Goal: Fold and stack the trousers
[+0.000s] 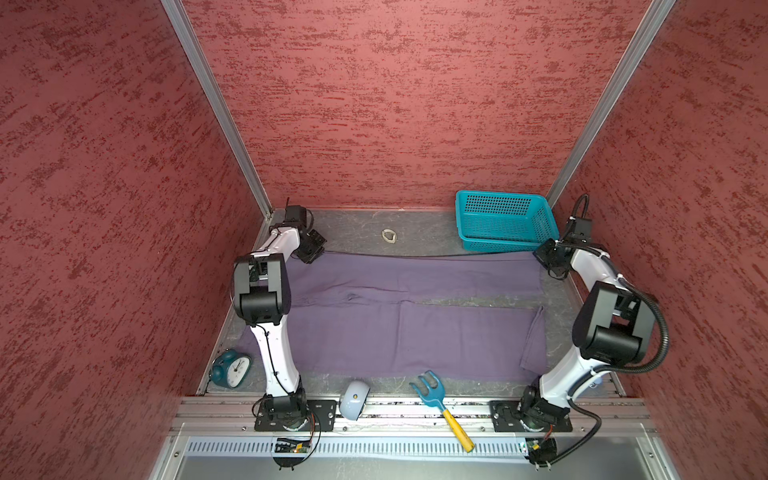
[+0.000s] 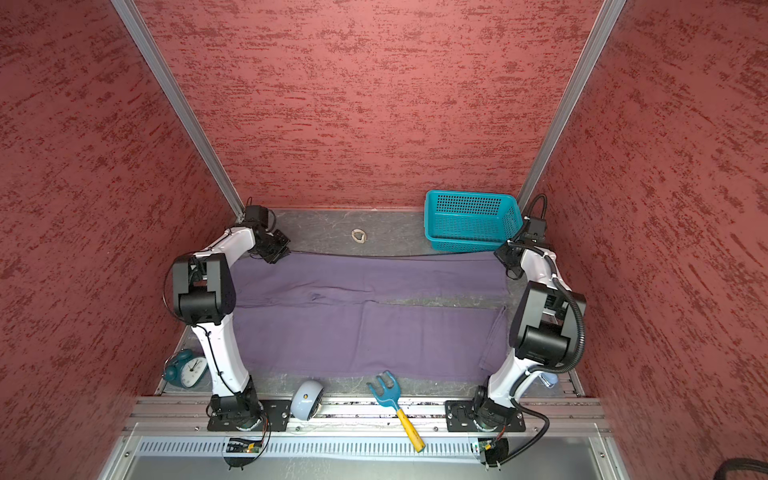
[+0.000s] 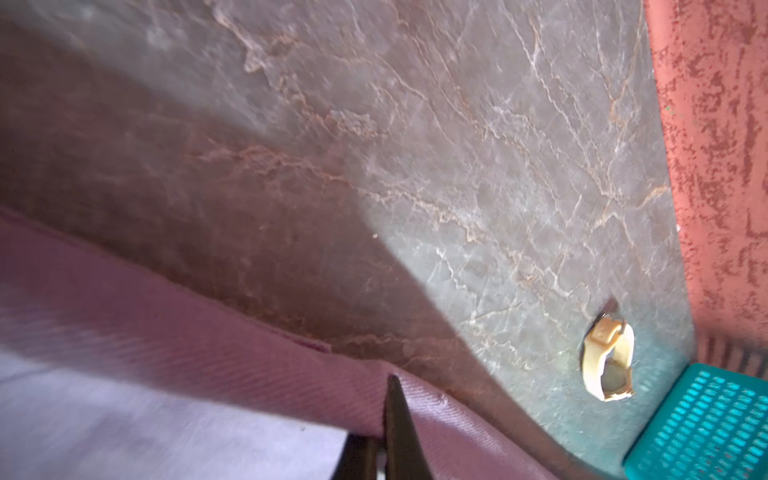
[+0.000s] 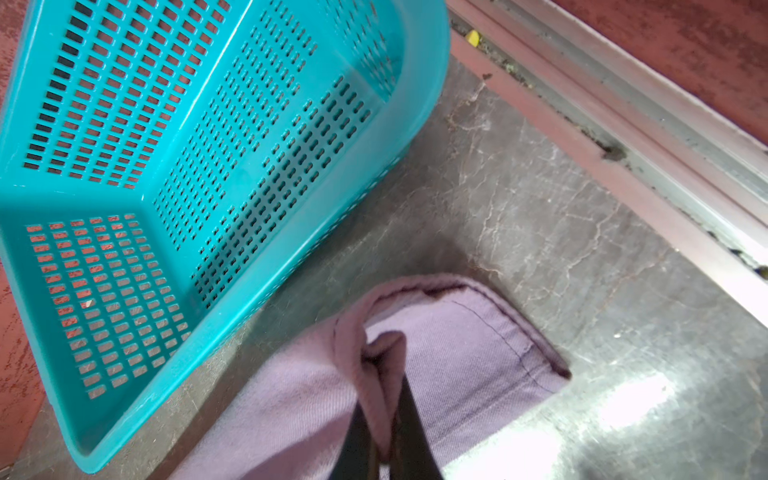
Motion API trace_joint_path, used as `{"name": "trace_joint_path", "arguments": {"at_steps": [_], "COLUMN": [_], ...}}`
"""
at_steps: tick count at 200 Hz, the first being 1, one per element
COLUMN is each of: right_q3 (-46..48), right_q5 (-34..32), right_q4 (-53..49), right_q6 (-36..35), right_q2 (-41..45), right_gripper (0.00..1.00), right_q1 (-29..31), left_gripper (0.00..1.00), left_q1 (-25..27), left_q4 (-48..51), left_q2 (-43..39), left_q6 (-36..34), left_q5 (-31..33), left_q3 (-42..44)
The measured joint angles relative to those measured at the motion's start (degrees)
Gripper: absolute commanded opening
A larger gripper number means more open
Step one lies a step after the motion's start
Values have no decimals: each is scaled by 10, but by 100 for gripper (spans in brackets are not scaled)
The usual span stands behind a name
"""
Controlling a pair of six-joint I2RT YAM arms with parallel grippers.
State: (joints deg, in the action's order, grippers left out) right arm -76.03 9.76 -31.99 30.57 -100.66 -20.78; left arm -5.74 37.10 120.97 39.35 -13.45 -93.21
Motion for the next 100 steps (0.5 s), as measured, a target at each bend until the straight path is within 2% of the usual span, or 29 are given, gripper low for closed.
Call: {"name": "trace_joint_path", "arguments": {"at_steps": [43,68,100], "right_q3": [-49,-92,-89], "right_q5": [-19,-26,-32], "right_q4": [-11,-9,-8], "right_q6": [0,1,2], "right_q2": [-46,-91,-98], "right_gripper": [8,18,38], "right_q1": [-2,-4,-7], "left_gripper": [19,21,33], "left_q1": [-9,-12,-13], "left_q4": [12,27,30], "left_q2": [65,96,99], "left_q6": [-5,-7,-11], "left_q5": [-12,-21,-29], "left_q3": [-69,-123,-139]}}
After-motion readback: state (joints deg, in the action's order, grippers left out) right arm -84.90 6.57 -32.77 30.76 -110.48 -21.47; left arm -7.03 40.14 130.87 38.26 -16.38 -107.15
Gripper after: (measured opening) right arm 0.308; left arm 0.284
